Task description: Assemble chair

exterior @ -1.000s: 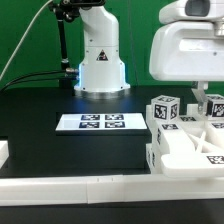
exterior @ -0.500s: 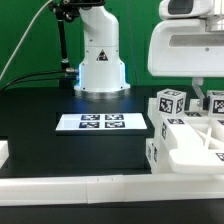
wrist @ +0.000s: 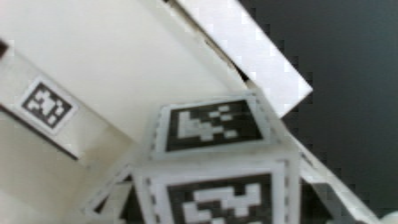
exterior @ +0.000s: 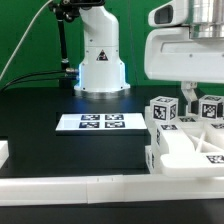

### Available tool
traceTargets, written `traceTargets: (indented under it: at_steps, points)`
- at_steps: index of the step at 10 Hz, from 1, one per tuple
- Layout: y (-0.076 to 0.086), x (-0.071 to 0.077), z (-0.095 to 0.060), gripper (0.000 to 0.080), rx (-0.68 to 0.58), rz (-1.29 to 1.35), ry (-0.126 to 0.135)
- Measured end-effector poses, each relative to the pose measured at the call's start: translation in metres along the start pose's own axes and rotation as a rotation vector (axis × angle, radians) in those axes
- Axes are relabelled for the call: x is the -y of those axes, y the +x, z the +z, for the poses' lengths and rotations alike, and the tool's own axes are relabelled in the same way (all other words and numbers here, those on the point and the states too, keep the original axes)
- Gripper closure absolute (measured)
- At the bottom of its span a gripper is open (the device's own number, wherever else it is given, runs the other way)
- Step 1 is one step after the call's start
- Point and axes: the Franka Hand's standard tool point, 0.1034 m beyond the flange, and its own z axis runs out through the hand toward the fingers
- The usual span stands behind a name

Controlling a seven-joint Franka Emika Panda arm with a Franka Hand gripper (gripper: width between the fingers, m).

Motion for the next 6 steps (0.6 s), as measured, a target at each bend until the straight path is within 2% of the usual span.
traceTargets:
  at_steps: [6]
  points:
    - [0.0019, -0.0016, 0.0005, 0.0515, 0.05, 0.568, 0.025]
